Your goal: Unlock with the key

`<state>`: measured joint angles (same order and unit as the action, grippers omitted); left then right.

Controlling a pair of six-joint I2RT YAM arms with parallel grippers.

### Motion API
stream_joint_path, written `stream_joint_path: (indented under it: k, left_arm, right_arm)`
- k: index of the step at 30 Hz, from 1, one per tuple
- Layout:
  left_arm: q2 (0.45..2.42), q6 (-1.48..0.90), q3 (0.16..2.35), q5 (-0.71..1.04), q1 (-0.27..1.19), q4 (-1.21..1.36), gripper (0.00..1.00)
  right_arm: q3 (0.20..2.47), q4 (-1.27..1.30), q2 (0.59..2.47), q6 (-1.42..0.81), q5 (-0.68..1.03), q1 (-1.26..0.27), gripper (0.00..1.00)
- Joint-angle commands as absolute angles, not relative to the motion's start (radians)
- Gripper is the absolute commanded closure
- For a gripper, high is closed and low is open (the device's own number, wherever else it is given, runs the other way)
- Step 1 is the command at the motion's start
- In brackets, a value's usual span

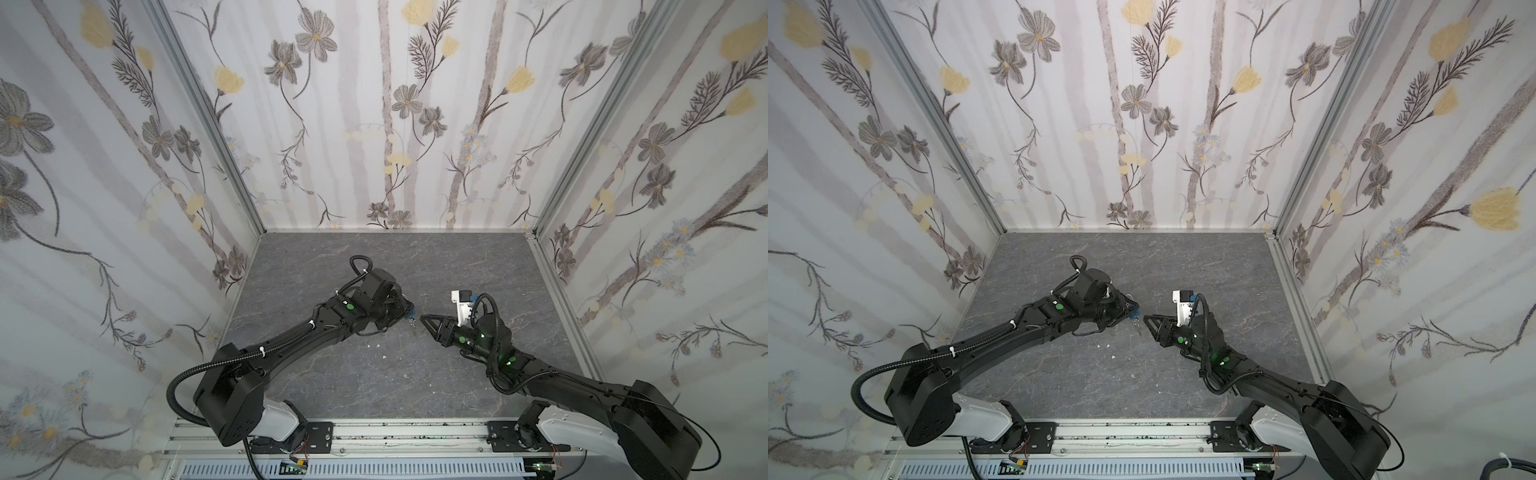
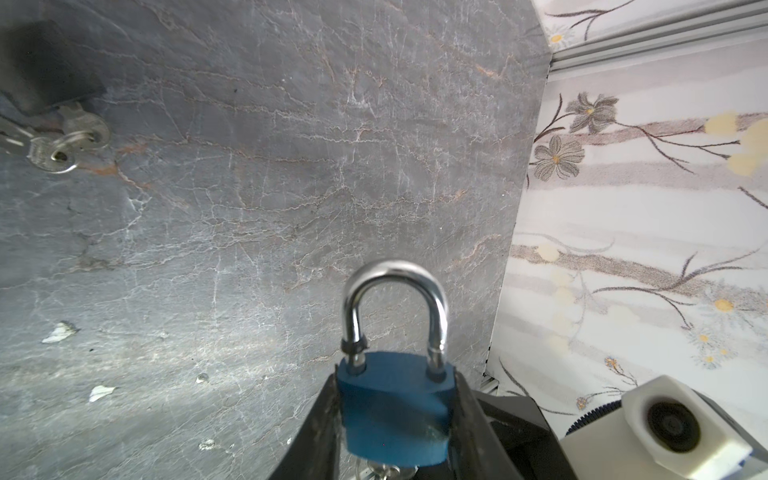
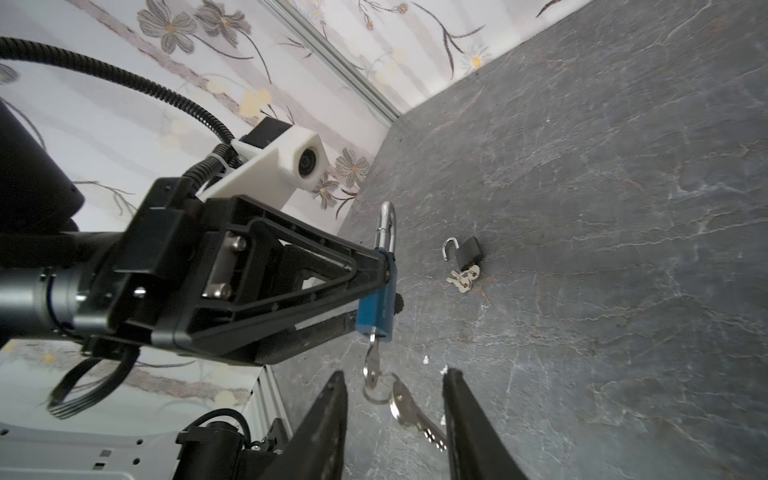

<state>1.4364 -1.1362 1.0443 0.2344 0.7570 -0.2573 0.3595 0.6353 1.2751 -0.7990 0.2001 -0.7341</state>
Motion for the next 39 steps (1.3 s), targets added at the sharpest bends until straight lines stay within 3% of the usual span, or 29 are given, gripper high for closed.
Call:
stream_joint_path:
  k: [1, 19, 24, 30, 32, 34, 36, 39]
  left_arm:
    - [1.445, -1.161, 1.059, 0.253, 0.756, -0.237, 0.94]
    - [1.453, -1.191, 1.057, 0.287, 0.762, -0.216, 0.93]
    - [1.452, -1.198, 1.054, 0.291, 0.767, -0.204, 0.92]
    - [1.448, -1.198, 1.051, 0.293, 0.765, -0.197, 0.88]
    - [1.45, -1.194, 1.049, 0.296, 0.765, -0.194, 0.82]
    - [1.447, -1.189, 1.046, 0.295, 0.764, -0.194, 0.69]
    - [1.442, -1.179, 1.041, 0.297, 0.76, -0.197, 0.57]
    - [1.429, -1.142, 1.039, 0.306, 0.749, -0.21, 0.49]
  right_arm:
    - [0.371, 0.614, 1.279, -0.731, 0.141, -0.756, 0.57]
    - [0.455, 0.748, 1.427, -0.725, 0.116, -0.815, 0.59]
    - [0.484, 0.748, 1.464, -0.727, 0.119, -0.815, 0.68]
    - [0.49, 0.751, 1.474, -0.727, 0.121, -0.815, 0.9]
    - [0.488, 0.747, 1.473, -0.724, 0.127, -0.813, 0.97]
    - [0.486, 0.739, 1.467, -0.719, 0.132, -0.813, 1.0]
    - [0.478, 0.73, 1.454, -0.712, 0.139, -0.81, 1.0]
    - [0.462, 0.719, 1.427, -0.703, 0.163, -0.799, 1.0]
